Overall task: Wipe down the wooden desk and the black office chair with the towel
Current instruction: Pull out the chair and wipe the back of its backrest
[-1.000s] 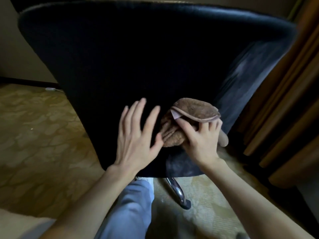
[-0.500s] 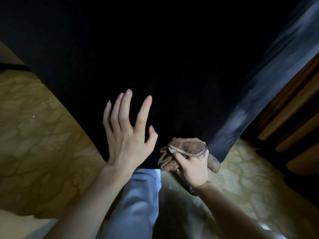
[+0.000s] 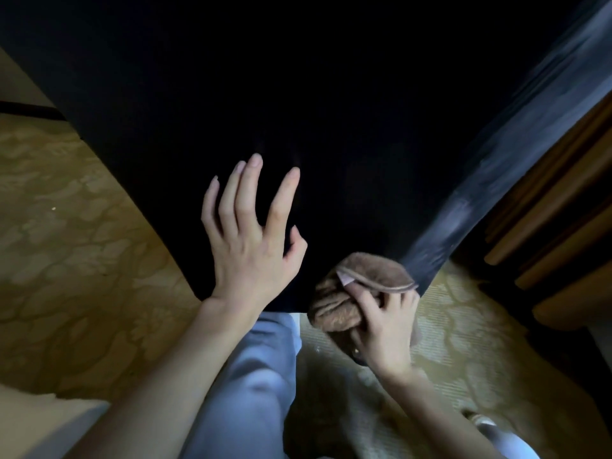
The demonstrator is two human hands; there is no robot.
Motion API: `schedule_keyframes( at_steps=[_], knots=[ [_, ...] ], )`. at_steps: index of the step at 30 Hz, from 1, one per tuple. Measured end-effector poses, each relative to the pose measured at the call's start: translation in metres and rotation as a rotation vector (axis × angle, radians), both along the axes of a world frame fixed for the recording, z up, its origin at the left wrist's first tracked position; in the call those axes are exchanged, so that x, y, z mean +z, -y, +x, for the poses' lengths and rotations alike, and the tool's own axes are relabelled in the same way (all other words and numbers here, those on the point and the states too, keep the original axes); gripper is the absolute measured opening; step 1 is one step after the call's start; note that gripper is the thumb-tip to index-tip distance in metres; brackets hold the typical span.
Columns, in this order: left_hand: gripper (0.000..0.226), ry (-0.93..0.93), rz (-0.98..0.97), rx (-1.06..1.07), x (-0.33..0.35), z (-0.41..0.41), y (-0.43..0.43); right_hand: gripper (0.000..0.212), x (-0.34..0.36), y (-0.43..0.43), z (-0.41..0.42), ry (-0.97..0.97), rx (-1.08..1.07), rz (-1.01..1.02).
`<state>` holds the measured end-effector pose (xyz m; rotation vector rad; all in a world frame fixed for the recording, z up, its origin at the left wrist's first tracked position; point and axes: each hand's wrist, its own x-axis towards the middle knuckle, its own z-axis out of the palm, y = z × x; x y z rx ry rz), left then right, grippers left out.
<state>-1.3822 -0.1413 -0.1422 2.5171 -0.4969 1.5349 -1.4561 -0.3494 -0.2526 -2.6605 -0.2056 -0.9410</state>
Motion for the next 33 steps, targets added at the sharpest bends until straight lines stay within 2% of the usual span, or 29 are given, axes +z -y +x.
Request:
schedule_keyframes(
  at_steps=[2,4,6,7,9,10,12,14,17,19,23,26,30,33],
  knots=[
    [0.069,-0.002,-0.008,0.006,0.0,0.0,0.001,0.066,0.021,0.0,0.007,0.116,-0.032,0.065],
    [0.07,0.002,-0.018,0.017,0.0,0.003,0.003,0.069,0.031,-0.003,0.019,0.133,-0.043,0.049],
    [0.071,0.007,-0.028,0.022,-0.003,0.005,0.005,0.074,0.023,-0.004,0.03,0.072,-0.021,-0.044],
    [0.072,0.006,-0.03,0.016,-0.005,0.006,0.007,0.066,0.015,-0.001,0.035,0.019,-0.012,-0.066],
    [0.074,0.008,-0.03,0.007,-0.011,0.012,0.008,0.041,-0.005,-0.002,0.038,-0.159,0.002,0.069],
    [0.075,0.016,-0.034,0.01,-0.014,0.016,0.009,0.043,-0.017,-0.001,0.039,-0.195,0.018,0.114],
    [0.077,0.036,-0.045,0.024,-0.017,0.018,0.009,0.068,-0.044,-0.004,0.039,-0.285,0.032,-0.055],
    [0.078,0.05,-0.05,0.024,-0.017,0.019,0.011,0.079,-0.064,-0.001,0.039,-0.36,0.045,-0.135],
    [0.077,0.057,-0.042,0.018,-0.015,0.017,0.012,0.066,-0.085,0.001,0.034,-0.523,0.037,-0.221],
    [0.078,0.064,-0.027,0.031,-0.015,0.015,0.012,0.055,-0.09,0.002,0.031,-0.561,0.018,-0.306],
    [0.076,0.046,-0.023,0.02,-0.014,0.011,0.016,0.038,-0.089,-0.003,0.031,-0.691,-0.113,-0.357],
    [0.077,0.001,-0.015,0.014,-0.013,0.005,0.021,0.042,-0.081,0.0,0.03,-0.757,-0.091,-0.395],
    [0.078,-0.071,-0.02,0.005,-0.005,-0.002,0.025,0.045,-0.051,0.012,0.02,-0.805,0.084,-0.447],
    [0.077,-0.122,-0.041,0.027,0.003,-0.01,0.027,0.047,-0.017,0.022,0.005,-0.651,0.042,-0.426]
  ],
)
